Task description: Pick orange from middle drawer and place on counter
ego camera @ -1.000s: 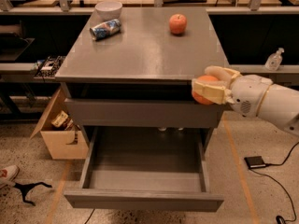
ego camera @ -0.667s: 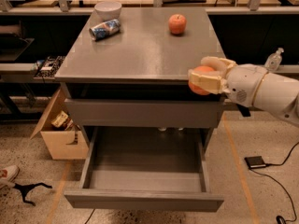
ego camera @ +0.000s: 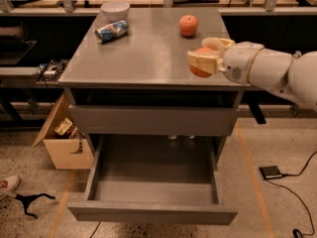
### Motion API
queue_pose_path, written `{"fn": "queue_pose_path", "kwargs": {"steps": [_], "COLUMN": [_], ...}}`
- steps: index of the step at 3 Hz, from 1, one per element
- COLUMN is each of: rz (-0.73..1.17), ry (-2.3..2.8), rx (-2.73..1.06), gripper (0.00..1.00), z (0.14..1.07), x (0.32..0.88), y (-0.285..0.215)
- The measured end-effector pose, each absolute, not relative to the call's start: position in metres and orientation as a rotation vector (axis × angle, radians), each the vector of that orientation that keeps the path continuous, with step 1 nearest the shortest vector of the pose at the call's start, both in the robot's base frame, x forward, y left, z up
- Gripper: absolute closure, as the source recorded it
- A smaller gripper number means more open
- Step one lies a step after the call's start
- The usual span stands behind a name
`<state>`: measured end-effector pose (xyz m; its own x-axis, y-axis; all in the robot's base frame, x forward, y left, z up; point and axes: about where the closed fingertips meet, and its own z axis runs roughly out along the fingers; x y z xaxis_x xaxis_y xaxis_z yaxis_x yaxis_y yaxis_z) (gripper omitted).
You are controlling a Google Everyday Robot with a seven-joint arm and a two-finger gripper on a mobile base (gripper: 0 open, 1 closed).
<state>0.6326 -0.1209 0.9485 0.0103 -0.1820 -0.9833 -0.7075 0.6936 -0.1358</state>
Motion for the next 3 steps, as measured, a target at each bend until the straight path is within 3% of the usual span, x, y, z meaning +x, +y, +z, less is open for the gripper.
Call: {"fn": "queue_pose_path", "kwargs": {"steps": [3], "rz": [0.492], "ry": [1.568], "rx": [-0.753], "gripper": [1.00], "z": [0.941], "x": [0.736], "y": [-0.054]}}
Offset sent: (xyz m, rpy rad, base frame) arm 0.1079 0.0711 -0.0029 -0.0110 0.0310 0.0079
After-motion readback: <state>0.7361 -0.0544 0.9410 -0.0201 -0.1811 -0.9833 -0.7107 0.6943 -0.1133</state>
